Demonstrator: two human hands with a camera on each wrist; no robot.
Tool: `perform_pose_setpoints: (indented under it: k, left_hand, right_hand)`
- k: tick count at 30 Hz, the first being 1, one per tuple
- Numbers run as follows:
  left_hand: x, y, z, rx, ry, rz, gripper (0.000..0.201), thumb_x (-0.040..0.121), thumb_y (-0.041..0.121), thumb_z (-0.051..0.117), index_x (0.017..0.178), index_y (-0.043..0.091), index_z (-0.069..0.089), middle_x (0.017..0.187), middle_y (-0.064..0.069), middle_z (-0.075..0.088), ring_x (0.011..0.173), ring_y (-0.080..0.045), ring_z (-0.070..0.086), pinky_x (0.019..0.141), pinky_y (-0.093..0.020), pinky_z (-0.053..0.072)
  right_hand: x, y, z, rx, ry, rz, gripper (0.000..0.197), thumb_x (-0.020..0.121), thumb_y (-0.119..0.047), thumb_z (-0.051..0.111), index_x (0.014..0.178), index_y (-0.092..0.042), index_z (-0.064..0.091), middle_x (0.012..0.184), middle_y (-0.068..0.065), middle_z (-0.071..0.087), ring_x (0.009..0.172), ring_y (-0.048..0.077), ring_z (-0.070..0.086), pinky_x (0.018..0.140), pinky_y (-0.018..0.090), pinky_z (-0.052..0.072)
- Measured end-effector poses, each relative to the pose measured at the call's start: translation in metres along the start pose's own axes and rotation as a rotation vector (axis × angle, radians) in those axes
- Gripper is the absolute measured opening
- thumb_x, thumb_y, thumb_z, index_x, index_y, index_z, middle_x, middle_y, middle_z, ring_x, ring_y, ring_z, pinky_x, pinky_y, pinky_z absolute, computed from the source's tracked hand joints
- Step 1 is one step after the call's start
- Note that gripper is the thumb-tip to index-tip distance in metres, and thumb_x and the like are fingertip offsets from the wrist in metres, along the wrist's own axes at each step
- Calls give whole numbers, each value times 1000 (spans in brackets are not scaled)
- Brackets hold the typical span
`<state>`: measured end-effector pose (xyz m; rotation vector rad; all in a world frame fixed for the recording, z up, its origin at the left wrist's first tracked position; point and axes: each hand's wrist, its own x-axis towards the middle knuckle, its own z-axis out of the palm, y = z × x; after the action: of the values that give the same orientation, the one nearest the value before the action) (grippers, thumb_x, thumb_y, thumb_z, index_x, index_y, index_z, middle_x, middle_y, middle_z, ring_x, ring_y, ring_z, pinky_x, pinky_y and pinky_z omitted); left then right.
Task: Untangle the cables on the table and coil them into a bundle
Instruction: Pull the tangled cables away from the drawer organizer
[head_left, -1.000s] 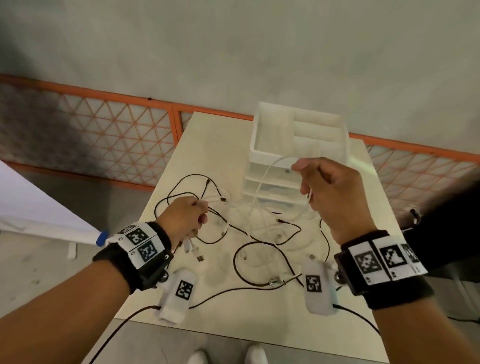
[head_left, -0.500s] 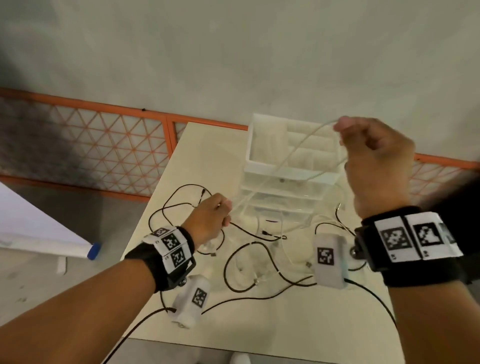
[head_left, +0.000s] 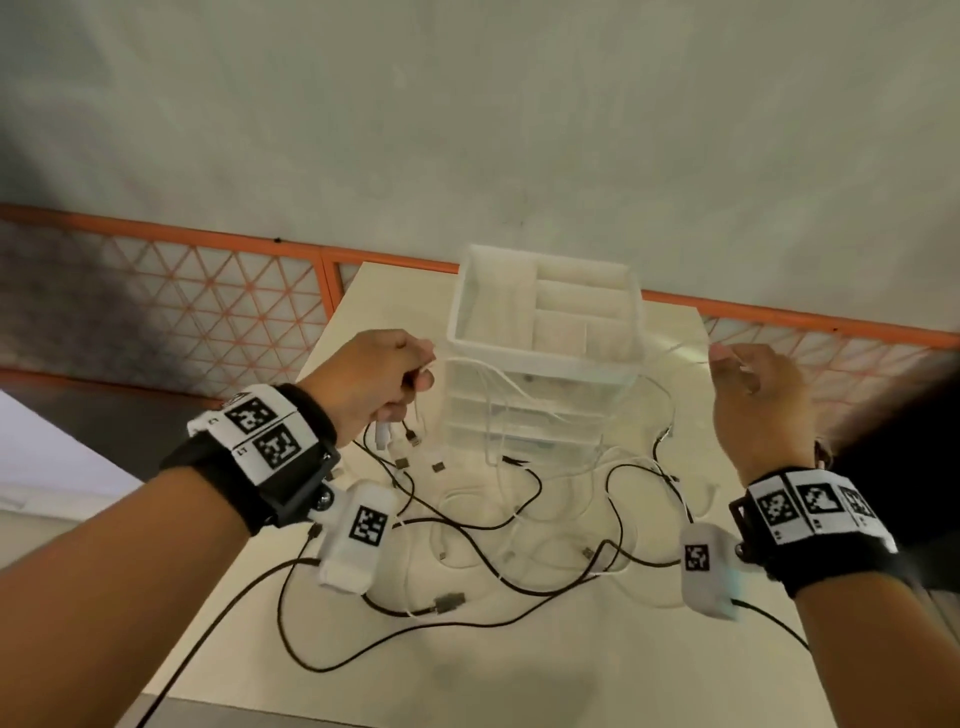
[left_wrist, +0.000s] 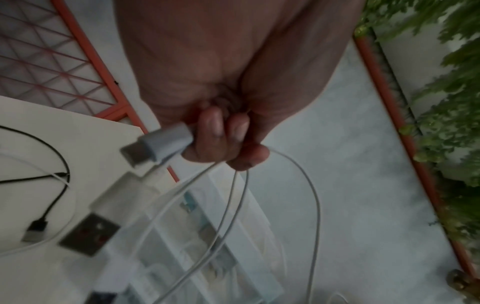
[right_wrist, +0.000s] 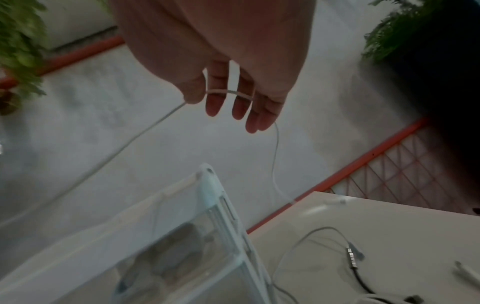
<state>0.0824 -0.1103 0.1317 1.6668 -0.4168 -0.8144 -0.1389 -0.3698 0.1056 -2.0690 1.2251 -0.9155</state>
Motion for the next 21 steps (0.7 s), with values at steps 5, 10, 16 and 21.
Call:
perform_pose_setpoints:
  k: [5,10,16,21]
  left_hand:
    - [-2,-13,20,33,16,-83,19,103,16,46,90,7,56,67,-7,58,48,-12,33,39,-22,29]
    - [-7,-13,46,-16,-41,-81,20,103,15,47,86,6,55,65,-10,64,46,-12,38,39,-22,33]
    - [-13,-21,45,247,-89,67,23,102,21,47,86,14,61,75,0,71,67,-13,49,62,-28,40]
    - [-14,-37,34,210,-120,89,23,103,18,46,90,7,61,72,-3,59,79,-19,62,78,-29,48]
  right_hand:
    - [-15,18,4,-221,-263,53,56,91,-28,63,144,-31,46,152,8,36,116,29,60,101,37,46]
    - [-76,-40,30,70,-532,-421,40,85,-35,74,124,-35,62,110,-15,58,62,0,54,61,9,43]
    - [-75,-53,56,112,-527,-450,33,94,-29,65,67,-10,68,51,4,57,52,17,54,57,33,43]
    - [-63,-51,52,62,-553,-219,23,89,-28,69,111,-23,75,78,0,69,65,12,63,57,13,40]
